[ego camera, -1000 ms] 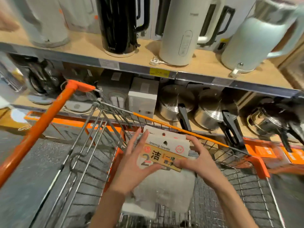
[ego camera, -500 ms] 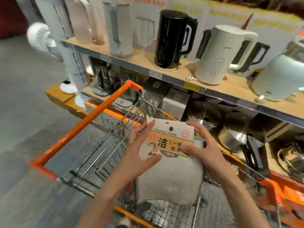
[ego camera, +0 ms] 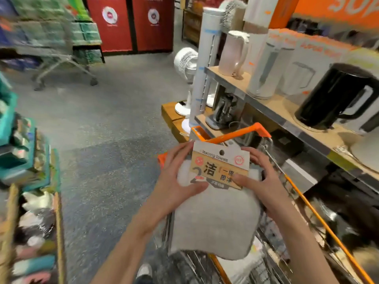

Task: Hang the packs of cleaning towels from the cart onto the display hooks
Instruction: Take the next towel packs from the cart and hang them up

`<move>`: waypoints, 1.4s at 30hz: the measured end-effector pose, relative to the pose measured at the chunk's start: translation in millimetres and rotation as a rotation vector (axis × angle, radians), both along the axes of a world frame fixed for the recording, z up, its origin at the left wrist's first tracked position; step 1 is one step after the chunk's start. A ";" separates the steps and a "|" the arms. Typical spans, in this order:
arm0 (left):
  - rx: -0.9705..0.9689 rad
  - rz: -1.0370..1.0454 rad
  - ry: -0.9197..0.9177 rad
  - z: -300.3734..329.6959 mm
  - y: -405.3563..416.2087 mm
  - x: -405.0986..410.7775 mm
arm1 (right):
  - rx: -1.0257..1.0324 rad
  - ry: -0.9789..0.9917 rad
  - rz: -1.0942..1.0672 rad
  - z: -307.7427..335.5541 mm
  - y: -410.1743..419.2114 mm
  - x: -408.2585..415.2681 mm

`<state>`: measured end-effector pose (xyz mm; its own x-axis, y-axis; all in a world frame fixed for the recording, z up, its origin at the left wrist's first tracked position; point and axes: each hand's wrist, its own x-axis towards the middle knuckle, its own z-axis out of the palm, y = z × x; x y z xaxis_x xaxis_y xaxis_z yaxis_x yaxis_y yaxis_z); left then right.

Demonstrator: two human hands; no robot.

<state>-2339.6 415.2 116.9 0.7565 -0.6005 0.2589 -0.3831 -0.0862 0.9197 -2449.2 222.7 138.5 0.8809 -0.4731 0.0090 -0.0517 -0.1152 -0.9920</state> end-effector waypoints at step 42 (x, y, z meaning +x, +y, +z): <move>-0.252 1.185 0.260 20.5 436.8 339.6 | -0.134 -0.091 0.944 34.9 458.1 563.5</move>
